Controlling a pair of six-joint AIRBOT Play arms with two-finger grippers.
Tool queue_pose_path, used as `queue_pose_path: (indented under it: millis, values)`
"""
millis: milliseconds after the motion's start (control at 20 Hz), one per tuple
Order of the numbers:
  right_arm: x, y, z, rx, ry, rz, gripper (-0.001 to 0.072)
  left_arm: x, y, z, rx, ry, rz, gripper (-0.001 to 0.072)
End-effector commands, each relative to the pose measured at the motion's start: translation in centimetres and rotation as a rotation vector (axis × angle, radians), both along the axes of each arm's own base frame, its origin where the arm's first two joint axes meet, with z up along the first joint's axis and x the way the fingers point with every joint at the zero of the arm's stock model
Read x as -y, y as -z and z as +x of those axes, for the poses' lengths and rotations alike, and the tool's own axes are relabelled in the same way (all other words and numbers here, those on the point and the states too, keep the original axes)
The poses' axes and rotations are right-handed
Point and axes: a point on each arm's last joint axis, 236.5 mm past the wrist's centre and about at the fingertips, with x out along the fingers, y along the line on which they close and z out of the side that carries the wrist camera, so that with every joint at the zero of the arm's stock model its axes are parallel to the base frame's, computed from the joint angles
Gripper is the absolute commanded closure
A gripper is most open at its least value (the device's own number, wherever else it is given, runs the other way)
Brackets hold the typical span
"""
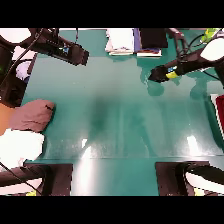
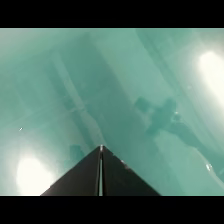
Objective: Fold the shirts.
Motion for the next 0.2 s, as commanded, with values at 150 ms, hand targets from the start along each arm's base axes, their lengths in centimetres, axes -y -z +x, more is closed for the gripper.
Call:
queue_pose_path:
  millis: [150]
  values:
    - [-1.99,0.43,-1.25,-0.021,-0.060,-0.005,0.0689,0.04,0.01,0.02,0.001,0.000,0.000,0.0677]
